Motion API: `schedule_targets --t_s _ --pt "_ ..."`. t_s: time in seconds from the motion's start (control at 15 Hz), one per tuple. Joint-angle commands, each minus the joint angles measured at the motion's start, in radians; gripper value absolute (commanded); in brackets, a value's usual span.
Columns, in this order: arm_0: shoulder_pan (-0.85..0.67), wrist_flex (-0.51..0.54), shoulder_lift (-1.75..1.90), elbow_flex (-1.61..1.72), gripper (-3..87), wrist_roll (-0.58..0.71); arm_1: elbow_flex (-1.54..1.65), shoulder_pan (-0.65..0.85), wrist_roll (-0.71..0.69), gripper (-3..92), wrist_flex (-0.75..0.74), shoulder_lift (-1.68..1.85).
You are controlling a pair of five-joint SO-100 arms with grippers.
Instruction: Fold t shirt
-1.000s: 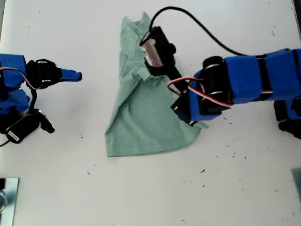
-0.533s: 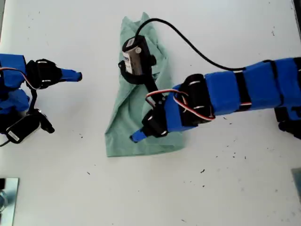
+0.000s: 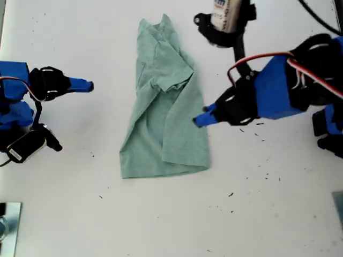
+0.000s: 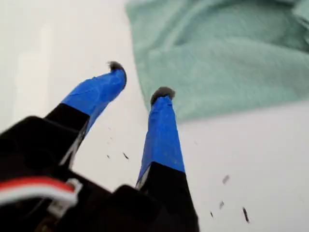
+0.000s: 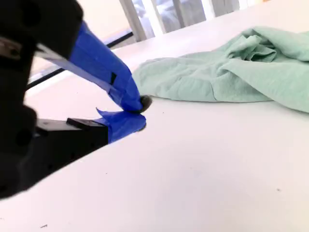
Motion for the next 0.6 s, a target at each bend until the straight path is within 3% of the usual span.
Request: schedule_targets --t_s 0.0,0.13,0.33,0.53 --pt "0.005 0.008 0.006 0.008 -0.1 0.005 0.537 0.141 -0.005 4.6 -0.126 0.347" --pt "0.044 0.006 -0.029 -0.011 -0.2 -0.044 0.899 0.304 0.005 2.2 -0.153 0.588" --pt "0.229 0.020 -0.295 -0.261 -0.2 -0.218 1.160 0.405 -0.028 2.2 -0.207 0.726" --pt "0.371 0.304 -0.724 -0.856 -0.2 -0.267 1.244 0.463 -0.069 2.2 -0.216 0.821"
